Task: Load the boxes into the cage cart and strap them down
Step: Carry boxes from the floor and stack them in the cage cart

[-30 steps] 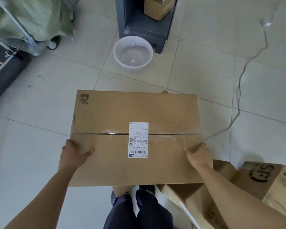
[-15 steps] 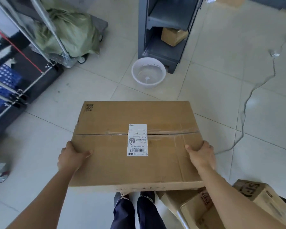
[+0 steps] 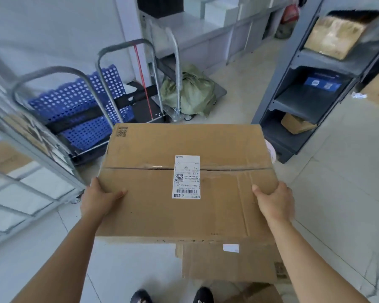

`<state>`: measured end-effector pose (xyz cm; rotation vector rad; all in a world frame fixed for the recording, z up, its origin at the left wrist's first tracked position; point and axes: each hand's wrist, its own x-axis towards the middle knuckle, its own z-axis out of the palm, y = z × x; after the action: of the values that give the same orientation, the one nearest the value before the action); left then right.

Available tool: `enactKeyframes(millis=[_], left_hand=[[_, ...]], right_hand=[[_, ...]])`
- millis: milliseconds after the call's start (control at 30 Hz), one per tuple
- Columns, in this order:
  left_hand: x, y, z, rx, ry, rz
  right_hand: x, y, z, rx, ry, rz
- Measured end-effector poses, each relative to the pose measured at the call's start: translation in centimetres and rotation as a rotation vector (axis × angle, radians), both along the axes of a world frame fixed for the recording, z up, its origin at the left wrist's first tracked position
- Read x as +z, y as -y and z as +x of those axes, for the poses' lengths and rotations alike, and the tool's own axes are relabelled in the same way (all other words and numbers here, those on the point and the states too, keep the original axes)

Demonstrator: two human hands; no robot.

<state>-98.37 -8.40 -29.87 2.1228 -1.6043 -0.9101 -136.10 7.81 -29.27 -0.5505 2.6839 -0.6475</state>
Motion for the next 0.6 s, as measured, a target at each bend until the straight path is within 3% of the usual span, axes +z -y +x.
enactKeyframes(millis=[233, 600], left_hand=[[7.6, 0.9, 11.5, 0.193, -0.028, -0.122], [17.8, 2.4, 32.6, 0.393, -0.017, -0.333]], right_hand=[[6.1, 8.5, 8.4, 0.203, -0.018, -0.161], [16.0, 19.2, 28.5, 0.382, -0.055, -0.378]])
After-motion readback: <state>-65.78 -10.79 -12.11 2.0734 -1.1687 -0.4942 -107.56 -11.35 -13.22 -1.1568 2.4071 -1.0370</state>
